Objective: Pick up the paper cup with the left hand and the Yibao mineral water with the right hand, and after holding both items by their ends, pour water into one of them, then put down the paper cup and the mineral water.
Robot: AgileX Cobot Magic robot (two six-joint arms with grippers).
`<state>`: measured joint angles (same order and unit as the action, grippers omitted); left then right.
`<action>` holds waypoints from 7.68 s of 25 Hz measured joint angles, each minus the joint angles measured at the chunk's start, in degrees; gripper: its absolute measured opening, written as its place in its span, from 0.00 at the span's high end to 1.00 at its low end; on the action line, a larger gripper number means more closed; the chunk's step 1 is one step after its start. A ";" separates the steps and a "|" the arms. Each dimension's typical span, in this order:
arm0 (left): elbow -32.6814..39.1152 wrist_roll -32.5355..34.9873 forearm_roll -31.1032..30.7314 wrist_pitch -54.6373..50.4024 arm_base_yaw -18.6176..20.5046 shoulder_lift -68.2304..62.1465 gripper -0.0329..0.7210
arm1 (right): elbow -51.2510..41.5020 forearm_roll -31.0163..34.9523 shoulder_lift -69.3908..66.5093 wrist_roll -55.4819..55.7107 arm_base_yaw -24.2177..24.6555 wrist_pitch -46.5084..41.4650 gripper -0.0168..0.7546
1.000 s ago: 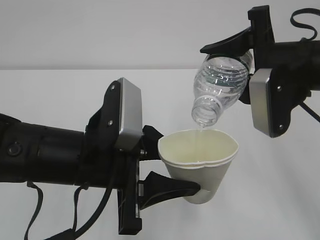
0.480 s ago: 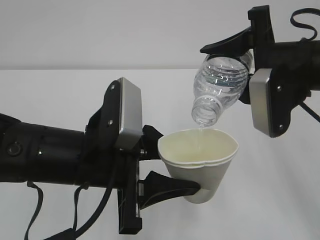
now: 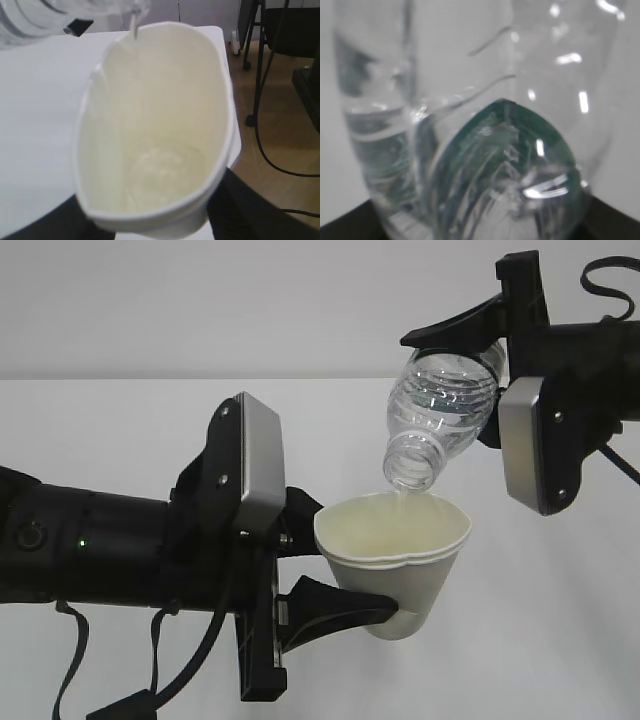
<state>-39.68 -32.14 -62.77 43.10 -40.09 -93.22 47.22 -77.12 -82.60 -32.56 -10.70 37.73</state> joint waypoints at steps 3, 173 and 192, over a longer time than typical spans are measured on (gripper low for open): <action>0.00 0.00 0.09 0.00 0.00 0.00 0.47 | 0.00 0.00 0.00 0.00 0.00 0.00 0.39; 0.00 0.72 1.53 -0.45 0.00 0.00 0.47 | 0.00 0.39 0.00 -2.95 0.00 -1.42 0.39; 0.00 0.72 1.53 -0.57 0.00 0.00 0.47 | 0.00 0.59 0.00 -3.91 0.00 -1.42 0.39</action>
<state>-39.68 -31.42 -61.24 42.53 -40.09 -93.22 47.22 -76.52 -82.60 -36.46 -10.70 36.31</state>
